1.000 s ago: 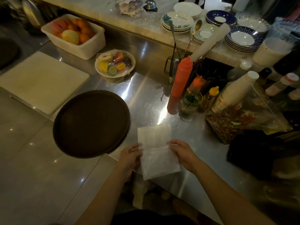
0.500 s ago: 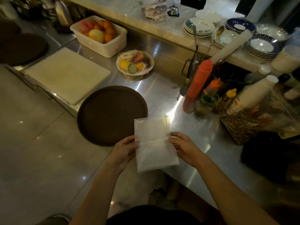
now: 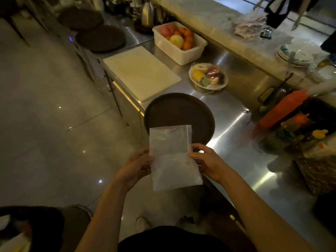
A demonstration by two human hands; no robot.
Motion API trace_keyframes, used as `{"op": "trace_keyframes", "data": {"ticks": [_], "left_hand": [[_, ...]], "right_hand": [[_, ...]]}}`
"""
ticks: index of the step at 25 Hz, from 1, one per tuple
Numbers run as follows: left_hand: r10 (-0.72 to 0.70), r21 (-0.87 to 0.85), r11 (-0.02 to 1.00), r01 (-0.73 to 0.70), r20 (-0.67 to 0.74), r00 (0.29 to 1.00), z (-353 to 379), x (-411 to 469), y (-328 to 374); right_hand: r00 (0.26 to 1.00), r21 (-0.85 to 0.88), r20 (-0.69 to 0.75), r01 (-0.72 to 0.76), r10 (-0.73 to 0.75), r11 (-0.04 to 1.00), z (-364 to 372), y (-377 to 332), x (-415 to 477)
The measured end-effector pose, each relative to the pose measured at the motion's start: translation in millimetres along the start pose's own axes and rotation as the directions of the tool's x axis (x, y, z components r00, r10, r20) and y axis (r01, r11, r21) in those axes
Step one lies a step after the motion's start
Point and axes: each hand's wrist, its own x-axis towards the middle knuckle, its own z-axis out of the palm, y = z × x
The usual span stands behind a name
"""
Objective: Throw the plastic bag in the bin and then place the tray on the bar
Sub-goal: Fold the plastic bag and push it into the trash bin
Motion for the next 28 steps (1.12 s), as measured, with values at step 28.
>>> {"op": "trace_keyframes", "data": {"ticks": [28], "left_hand": [[0.12,-0.196,0.898,-0.393,-0.75,0.65,-218,-213,-45]], "right_hand": [[0.747,-0.501,0.618,0.135,0.244,0.855,339,2,48]]}}
